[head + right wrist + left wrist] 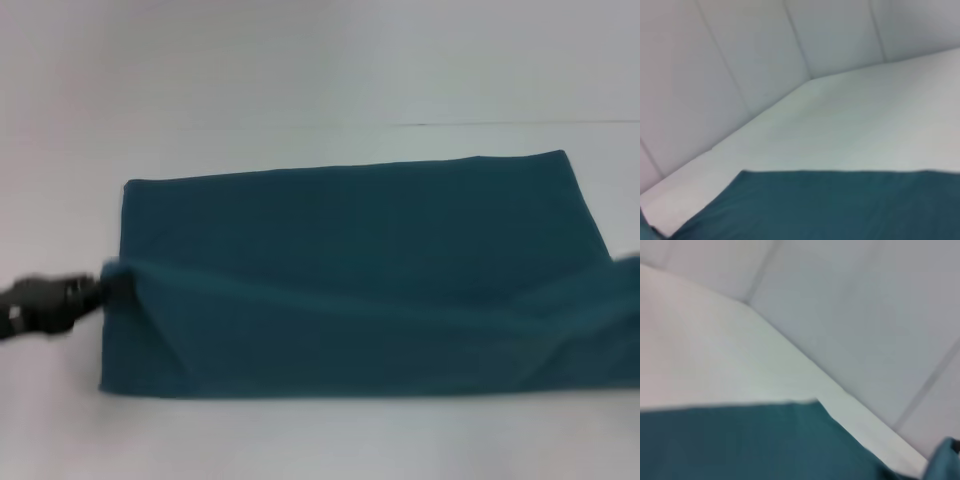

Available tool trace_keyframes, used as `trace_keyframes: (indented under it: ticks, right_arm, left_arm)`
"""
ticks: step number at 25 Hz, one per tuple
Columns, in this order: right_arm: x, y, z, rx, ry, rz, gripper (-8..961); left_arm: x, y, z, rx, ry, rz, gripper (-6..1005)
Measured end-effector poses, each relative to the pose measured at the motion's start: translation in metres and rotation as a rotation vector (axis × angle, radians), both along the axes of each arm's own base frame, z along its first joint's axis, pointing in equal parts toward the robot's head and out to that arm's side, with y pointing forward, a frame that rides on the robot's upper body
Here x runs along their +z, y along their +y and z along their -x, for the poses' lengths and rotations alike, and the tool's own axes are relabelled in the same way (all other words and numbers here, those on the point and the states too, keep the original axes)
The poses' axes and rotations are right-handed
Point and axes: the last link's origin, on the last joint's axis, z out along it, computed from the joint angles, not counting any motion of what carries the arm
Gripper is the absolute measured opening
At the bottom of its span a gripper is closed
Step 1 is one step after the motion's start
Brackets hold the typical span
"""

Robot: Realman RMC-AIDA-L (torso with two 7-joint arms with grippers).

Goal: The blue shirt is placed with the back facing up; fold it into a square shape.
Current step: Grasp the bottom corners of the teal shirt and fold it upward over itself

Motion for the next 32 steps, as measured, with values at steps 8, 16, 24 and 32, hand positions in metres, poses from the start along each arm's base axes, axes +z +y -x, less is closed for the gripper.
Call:
trace_keyframes:
  ticks: [8, 16, 24, 32]
  right_arm:
    - [-0.009, 0.070, 0.019, -0.062, -0.040, -0.079, 46]
    - [-0.026, 0.129, 0.035, -0.139, -0.161, -0.150, 46]
    - [-0.063, 0.174, 0.066, -0.131, -0.379, -0.205, 50]
    - [-0.073, 0.187, 0.082, -0.108, -0.439, -0.222, 70]
  left_arm:
    - [0.005, 0.066, -0.012, 0.110, -0.003, -0.178, 50]
    - [-0.011, 0.113, -0.019, 0.230, 0.022, -0.280, 50]
    - [-0.040, 0.145, -0.028, 0.319, 0.164, -0.338, 49]
    - [-0.049, 0.154, -0.032, 0.329, 0.234, -0.354, 49]
